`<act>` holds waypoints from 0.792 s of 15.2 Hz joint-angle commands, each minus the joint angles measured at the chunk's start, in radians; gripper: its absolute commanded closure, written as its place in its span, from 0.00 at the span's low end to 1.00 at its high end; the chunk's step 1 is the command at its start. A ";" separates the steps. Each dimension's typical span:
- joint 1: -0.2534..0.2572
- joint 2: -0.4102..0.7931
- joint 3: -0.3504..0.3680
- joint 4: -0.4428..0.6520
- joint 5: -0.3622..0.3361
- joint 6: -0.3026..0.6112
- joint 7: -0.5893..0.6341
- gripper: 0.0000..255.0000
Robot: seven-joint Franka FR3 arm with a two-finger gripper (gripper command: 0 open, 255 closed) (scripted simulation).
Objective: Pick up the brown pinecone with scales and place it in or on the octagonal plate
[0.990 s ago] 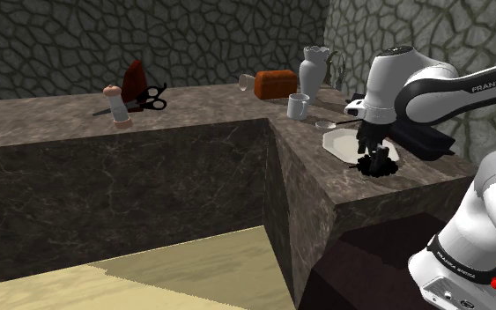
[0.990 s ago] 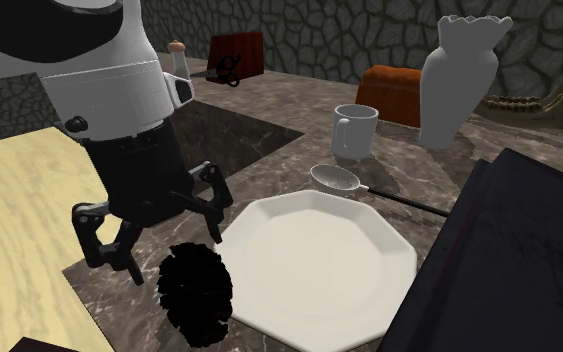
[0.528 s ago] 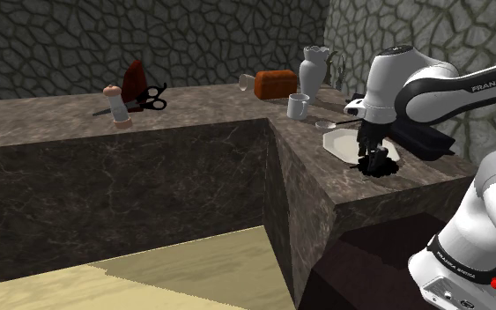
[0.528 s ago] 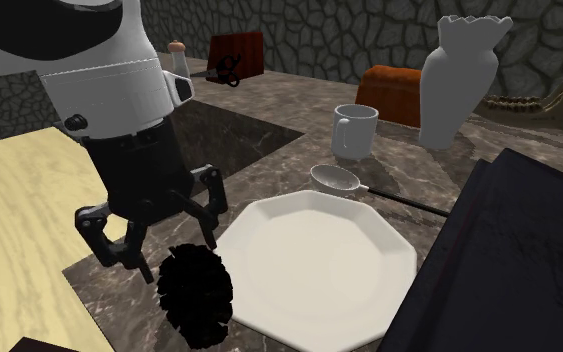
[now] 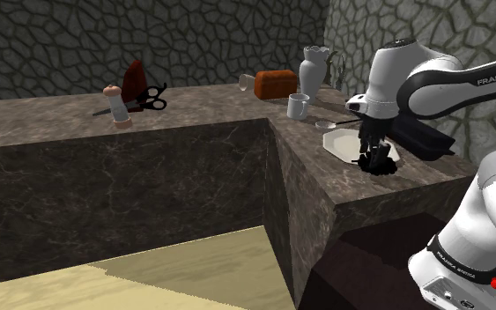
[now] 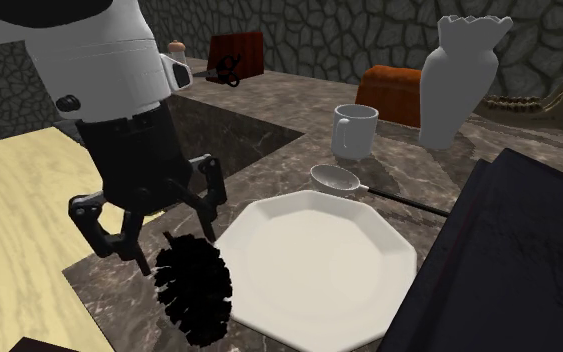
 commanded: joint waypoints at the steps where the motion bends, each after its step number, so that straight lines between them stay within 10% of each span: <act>1: 0.003 -0.015 0.008 0.019 0.009 -0.033 -0.004 1.00; 12: 0.016 -0.064 0.044 0.138 0.050 -0.200 -0.029 1.00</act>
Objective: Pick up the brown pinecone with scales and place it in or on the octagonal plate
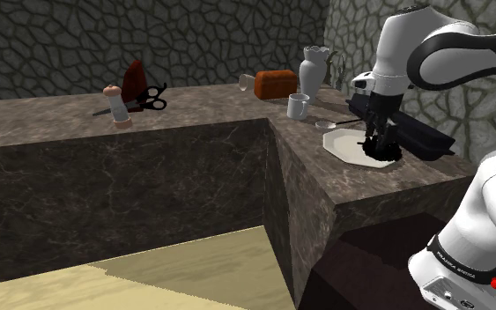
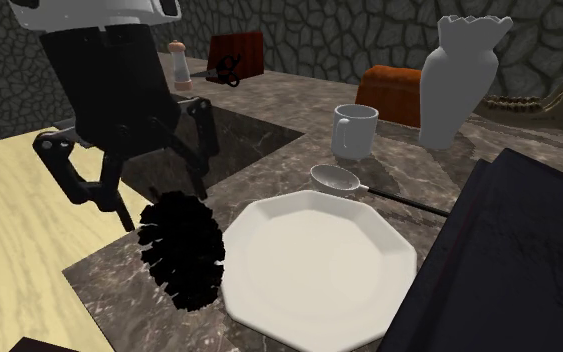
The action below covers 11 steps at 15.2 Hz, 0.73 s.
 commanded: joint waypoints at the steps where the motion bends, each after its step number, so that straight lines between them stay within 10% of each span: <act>1: -0.001 -0.009 0.003 0.009 0.003 -0.018 -0.003 1.00; 11: -0.016 0.299 -0.205 0.284 -0.050 0.074 -0.217 1.00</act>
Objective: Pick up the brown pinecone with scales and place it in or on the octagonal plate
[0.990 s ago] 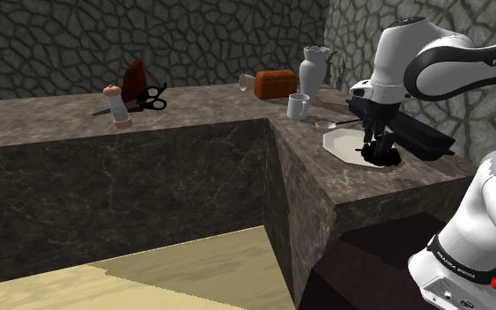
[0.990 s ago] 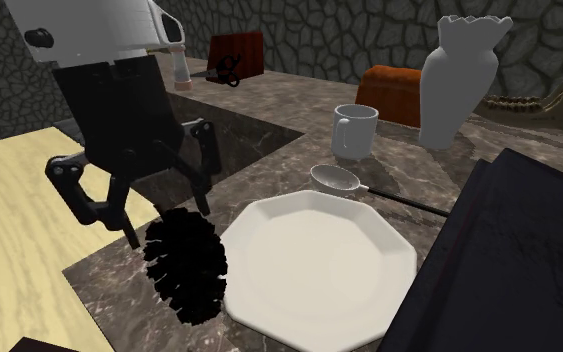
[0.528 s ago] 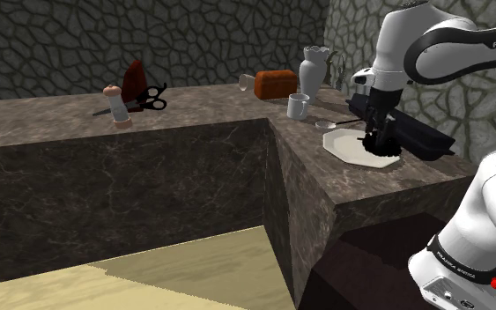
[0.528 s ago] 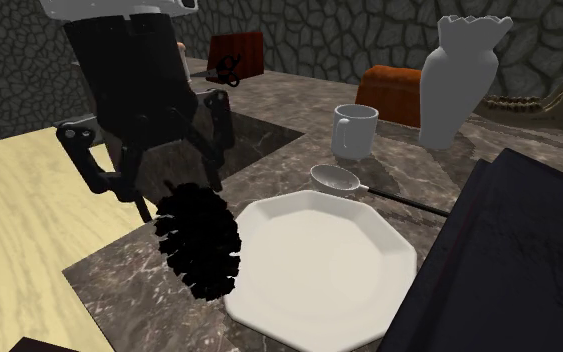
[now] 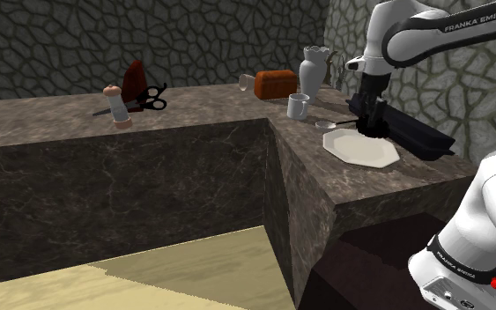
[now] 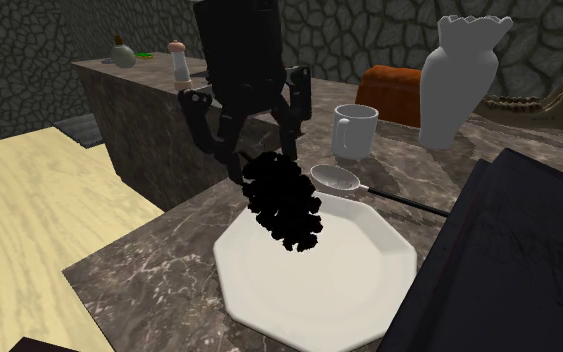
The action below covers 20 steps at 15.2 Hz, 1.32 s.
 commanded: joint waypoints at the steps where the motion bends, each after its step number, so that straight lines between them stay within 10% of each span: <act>1: 0.001 0.069 -0.048 0.066 0.001 0.018 -0.055 1.00; 20: 0.005 0.230 -0.142 -0.029 -0.001 0.280 -0.078 1.00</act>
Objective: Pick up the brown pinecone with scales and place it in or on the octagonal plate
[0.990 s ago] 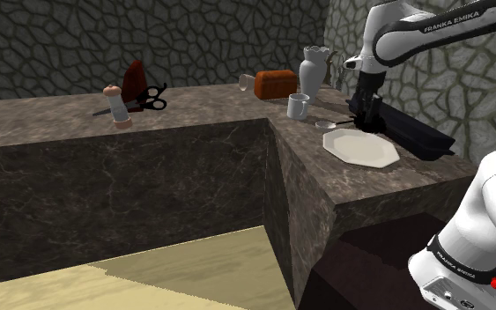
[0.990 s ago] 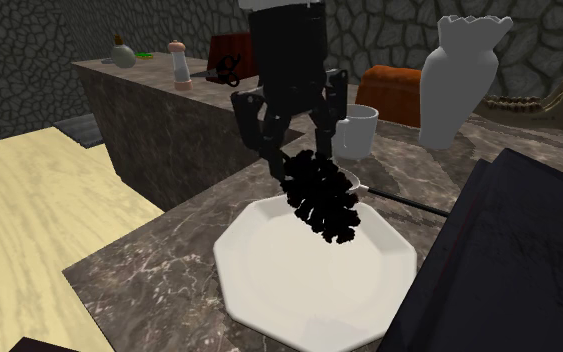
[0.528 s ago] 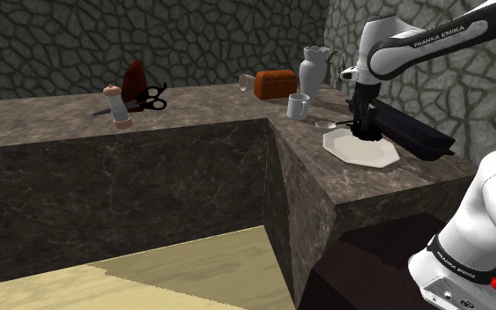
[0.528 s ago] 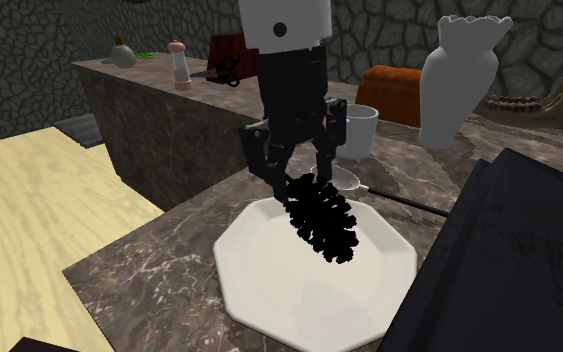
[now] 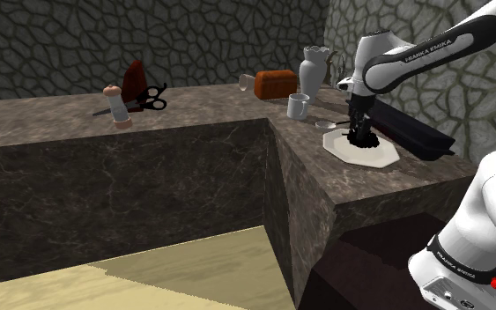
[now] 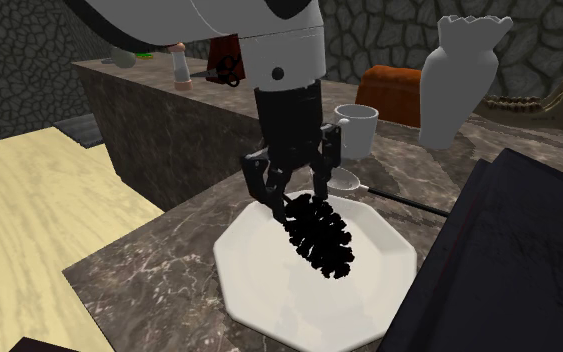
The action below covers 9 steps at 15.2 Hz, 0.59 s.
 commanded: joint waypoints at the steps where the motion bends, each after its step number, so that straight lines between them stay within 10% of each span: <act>1: -0.004 0.005 -0.005 -0.009 -0.003 0.006 0.000 1.00; 7: -0.005 0.005 -0.004 -0.009 -0.003 0.006 0.000 1.00; 8: -0.005 0.006 -0.005 -0.009 -0.002 0.008 -0.001 0.00; 9: -0.005 0.004 -0.004 -0.010 -0.003 0.007 0.001 0.00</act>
